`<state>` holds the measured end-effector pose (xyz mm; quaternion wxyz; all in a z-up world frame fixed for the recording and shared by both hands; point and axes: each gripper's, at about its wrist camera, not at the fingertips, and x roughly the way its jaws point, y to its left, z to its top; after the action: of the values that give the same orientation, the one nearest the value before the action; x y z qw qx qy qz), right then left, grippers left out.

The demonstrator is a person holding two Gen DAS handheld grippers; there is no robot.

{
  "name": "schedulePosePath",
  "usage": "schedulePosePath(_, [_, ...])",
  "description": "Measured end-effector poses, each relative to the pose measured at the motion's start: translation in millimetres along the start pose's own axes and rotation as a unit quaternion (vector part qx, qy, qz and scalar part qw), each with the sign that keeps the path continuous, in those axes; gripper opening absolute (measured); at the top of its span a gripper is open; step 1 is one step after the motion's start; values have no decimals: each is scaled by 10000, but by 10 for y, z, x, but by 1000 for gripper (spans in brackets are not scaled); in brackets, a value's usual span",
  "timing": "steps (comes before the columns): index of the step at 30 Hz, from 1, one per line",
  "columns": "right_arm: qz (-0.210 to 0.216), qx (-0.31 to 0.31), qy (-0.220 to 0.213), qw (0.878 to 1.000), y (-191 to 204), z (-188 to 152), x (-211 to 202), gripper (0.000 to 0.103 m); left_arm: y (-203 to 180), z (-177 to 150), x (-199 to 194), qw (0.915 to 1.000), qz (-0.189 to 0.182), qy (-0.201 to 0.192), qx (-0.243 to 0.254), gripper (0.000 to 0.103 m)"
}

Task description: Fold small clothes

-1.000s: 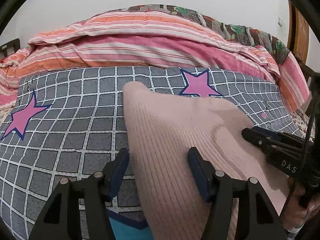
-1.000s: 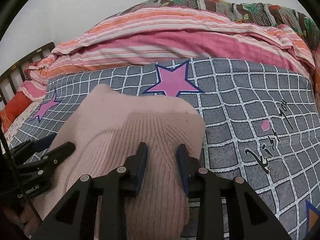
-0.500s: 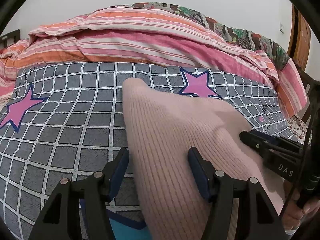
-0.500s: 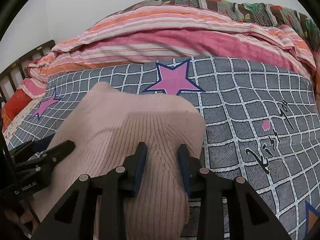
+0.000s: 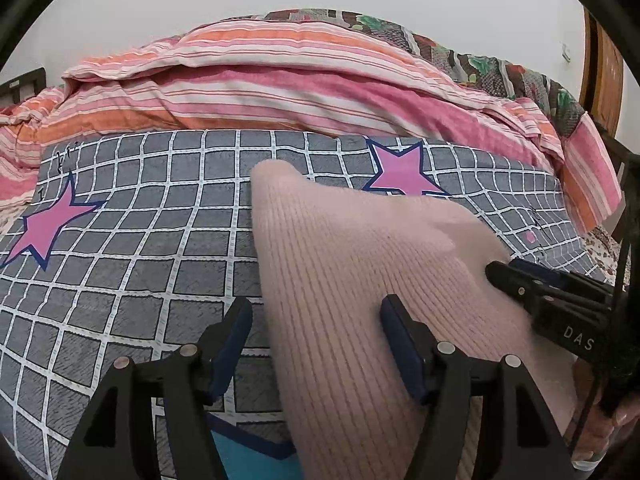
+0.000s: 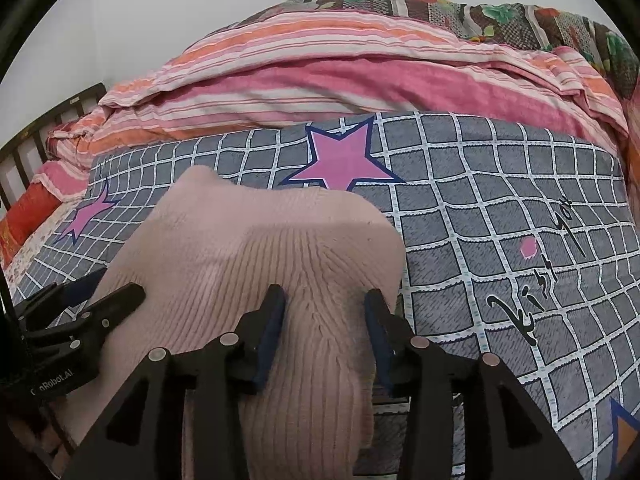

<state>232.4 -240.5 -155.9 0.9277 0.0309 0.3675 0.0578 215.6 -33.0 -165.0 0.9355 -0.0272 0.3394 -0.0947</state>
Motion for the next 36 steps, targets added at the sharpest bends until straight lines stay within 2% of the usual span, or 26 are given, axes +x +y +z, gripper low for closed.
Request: schedulePosePath(36, [-139, -110, -82, 9998, 30, -26, -35, 45, 9, -6, -11, 10000, 25, -29, -10, 68])
